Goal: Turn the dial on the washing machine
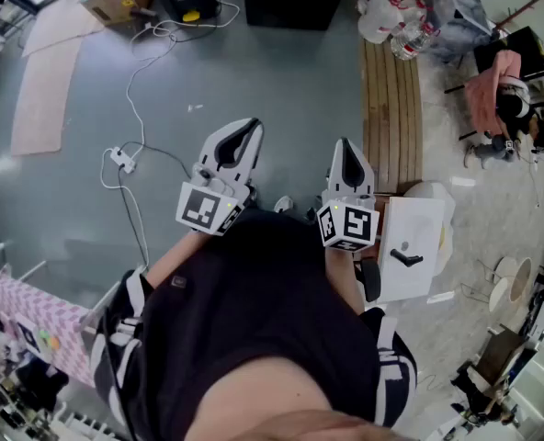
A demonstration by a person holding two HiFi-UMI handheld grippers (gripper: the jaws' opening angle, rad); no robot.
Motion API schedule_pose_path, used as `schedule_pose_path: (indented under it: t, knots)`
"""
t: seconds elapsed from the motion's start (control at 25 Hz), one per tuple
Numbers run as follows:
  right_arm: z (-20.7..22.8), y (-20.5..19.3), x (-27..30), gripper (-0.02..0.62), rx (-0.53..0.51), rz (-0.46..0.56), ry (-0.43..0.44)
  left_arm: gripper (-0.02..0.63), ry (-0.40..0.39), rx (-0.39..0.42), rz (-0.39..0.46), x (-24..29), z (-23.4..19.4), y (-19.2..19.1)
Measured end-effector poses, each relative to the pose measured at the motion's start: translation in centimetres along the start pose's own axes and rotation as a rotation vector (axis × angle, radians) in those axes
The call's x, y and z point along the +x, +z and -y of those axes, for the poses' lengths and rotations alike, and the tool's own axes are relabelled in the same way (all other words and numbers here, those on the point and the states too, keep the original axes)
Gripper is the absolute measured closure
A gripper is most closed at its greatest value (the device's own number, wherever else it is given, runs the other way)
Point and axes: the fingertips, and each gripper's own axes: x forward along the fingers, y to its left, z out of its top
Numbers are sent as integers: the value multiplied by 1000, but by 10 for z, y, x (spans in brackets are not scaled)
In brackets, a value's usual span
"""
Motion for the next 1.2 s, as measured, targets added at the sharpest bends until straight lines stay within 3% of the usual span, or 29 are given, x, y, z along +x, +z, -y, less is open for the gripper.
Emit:
schedule_pose_path:
  t: [0.2, 0.44, 0.48, 0.52, 0.56, 0.64, 0.88, 1.2]
  knots:
    - [-4, 1, 6, 572, 12, 5, 9, 572, -4, -3, -6, 1, -6, -2]
    - [-9, 40, 5, 568, 20, 162, 12, 572, 5, -13, -5, 1, -16, 1]
    - [-10, 36, 12, 546, 15, 145, 13, 571, 6, -11, -6, 1, -20, 1]
    - [-12, 27, 22, 458, 13, 103, 17, 572, 7, -10, -9, 0, -24, 0]
    - [-14, 15, 31, 411, 11, 53, 22, 571, 6, -11, -14, -1, -29, -1]
    - [-19, 1, 45, 402, 10, 0, 16, 571, 3, -12, -22, -4, -41, -3]
    - [-46, -5, 80, 402, 5, 15, -17, 571, -15, -32, -20, -8, -89, -8]
    - [-33, -12, 160, 402, -23, -10, -15, 572, -22, -46, -43, 53, -139, -33]
